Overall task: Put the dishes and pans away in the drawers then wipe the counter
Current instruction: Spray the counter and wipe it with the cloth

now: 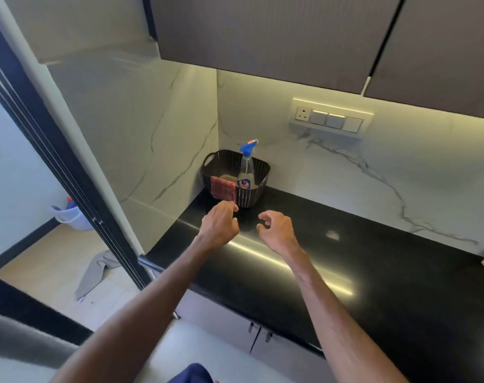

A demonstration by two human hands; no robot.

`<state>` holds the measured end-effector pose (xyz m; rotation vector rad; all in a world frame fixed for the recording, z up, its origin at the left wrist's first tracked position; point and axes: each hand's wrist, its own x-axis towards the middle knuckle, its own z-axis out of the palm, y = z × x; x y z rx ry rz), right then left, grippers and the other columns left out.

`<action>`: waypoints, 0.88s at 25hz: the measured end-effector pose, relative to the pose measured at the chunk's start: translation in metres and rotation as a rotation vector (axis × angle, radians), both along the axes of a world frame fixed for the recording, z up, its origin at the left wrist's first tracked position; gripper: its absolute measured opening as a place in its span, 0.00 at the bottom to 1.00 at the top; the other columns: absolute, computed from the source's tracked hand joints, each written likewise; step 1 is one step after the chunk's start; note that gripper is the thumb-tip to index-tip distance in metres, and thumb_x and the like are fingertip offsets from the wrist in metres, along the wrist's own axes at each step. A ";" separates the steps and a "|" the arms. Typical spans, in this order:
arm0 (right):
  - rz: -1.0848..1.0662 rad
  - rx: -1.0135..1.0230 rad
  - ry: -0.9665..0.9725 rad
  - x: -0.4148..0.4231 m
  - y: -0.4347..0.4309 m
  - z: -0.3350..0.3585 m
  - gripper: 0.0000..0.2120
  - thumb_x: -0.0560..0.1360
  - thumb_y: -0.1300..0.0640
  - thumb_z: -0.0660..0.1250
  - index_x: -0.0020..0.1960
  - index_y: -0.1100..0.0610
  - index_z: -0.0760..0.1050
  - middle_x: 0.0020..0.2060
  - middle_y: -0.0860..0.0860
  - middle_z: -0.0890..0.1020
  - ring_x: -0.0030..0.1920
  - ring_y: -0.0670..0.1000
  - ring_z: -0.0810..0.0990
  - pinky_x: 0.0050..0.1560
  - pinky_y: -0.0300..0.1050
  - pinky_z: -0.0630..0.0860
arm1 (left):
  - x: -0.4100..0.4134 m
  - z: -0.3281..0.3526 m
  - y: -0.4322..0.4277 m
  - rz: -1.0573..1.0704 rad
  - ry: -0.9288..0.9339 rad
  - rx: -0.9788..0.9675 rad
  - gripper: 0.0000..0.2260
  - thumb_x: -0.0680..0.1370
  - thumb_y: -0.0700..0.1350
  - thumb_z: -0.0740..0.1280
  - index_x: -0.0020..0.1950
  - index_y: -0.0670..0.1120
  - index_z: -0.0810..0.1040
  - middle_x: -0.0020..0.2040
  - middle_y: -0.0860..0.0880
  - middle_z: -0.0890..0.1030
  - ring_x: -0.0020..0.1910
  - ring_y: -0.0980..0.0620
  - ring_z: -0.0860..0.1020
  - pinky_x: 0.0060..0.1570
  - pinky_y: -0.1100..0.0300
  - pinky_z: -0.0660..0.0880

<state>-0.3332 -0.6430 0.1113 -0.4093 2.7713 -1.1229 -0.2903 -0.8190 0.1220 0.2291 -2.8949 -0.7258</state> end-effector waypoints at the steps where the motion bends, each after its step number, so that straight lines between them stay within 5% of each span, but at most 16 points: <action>1: -0.022 -0.009 -0.019 -0.011 -0.010 -0.003 0.18 0.78 0.58 0.72 0.68 0.57 0.79 0.63 0.53 0.83 0.62 0.51 0.82 0.62 0.42 0.78 | -0.017 -0.003 -0.014 -0.006 -0.010 -0.004 0.15 0.78 0.41 0.66 0.66 0.45 0.76 0.64 0.47 0.78 0.60 0.48 0.78 0.53 0.55 0.74; 12: -0.323 -0.158 -0.078 -0.111 -0.101 -0.016 0.18 0.78 0.59 0.72 0.67 0.58 0.79 0.62 0.53 0.83 0.62 0.50 0.82 0.60 0.38 0.74 | -0.185 -0.032 -0.127 -0.164 -0.168 -0.243 0.16 0.80 0.43 0.67 0.66 0.42 0.73 0.64 0.43 0.76 0.61 0.42 0.77 0.59 0.47 0.75; 17: -0.392 -0.191 -0.052 -0.180 -0.129 -0.018 0.30 0.76 0.54 0.75 0.74 0.60 0.70 0.69 0.56 0.78 0.69 0.54 0.77 0.68 0.47 0.75 | -0.215 -0.058 -0.145 -0.234 -0.267 -0.206 0.12 0.82 0.52 0.63 0.57 0.45 0.80 0.55 0.46 0.82 0.52 0.45 0.81 0.55 0.53 0.78; 22: -0.389 -0.130 -0.195 -0.266 -0.149 -0.037 0.42 0.74 0.48 0.78 0.79 0.62 0.62 0.74 0.58 0.71 0.74 0.58 0.71 0.70 0.51 0.72 | -0.233 -0.082 -0.155 -0.239 -0.275 -0.223 0.10 0.83 0.50 0.63 0.52 0.46 0.80 0.49 0.48 0.81 0.44 0.51 0.79 0.46 0.59 0.78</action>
